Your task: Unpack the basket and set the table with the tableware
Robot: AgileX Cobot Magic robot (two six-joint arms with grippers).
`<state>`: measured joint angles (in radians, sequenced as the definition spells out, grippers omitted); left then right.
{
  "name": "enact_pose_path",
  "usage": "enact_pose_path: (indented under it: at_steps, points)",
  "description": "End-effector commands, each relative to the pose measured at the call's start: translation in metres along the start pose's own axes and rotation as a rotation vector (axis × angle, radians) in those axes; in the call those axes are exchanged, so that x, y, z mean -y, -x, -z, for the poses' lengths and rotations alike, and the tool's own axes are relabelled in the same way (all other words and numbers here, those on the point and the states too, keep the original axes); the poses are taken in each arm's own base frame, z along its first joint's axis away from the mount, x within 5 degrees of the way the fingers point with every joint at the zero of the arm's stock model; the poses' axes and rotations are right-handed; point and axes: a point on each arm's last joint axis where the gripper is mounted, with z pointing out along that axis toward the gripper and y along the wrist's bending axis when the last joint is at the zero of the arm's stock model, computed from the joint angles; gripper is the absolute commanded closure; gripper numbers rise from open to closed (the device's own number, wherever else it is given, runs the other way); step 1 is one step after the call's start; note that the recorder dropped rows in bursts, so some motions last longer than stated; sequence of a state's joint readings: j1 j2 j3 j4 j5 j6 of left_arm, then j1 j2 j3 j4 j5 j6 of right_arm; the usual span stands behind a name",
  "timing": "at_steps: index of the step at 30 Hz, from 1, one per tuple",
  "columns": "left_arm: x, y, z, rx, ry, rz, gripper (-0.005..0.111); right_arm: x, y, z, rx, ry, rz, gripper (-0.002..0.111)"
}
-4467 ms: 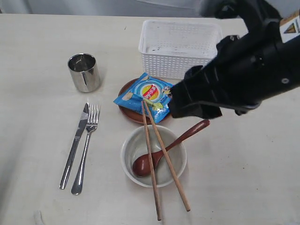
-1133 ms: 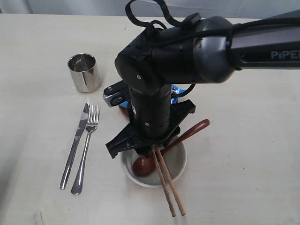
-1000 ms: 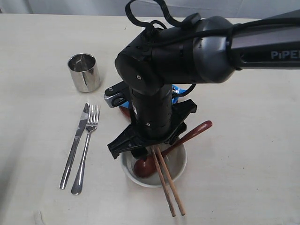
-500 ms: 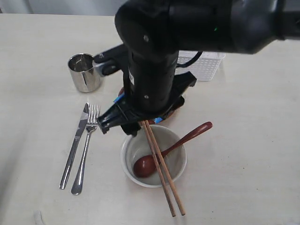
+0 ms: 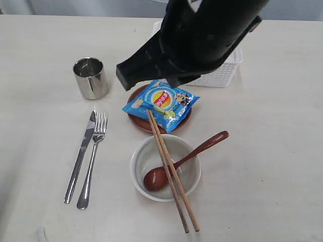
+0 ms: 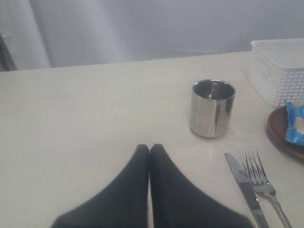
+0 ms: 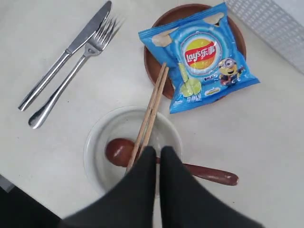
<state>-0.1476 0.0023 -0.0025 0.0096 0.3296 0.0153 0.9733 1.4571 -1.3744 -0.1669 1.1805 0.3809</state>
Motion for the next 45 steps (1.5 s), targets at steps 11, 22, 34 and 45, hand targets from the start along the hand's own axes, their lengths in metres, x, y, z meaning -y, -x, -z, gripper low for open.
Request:
enact_pose_path:
  at_steps: [11,22,34,45]
  points:
    - [0.000,0.000,0.000,0.008,-0.006,0.005,0.107,0.043,-0.055,0.125,0.366,0.064,0.012,0.109]
    - [0.000,0.000,0.000,0.008,-0.006,0.005,0.107,0.088,-0.154,0.168,0.627,0.058,-0.022,0.109]
    - [0.000,0.000,0.000,0.008,-0.006,0.005,0.107,0.124,-0.248,0.191,0.895,0.109,-0.084,0.109]
    - [0.000,0.000,0.000,0.008,-0.006,0.005,0.107,0.148,-0.317,0.203,1.128,0.174,-0.140,0.109]
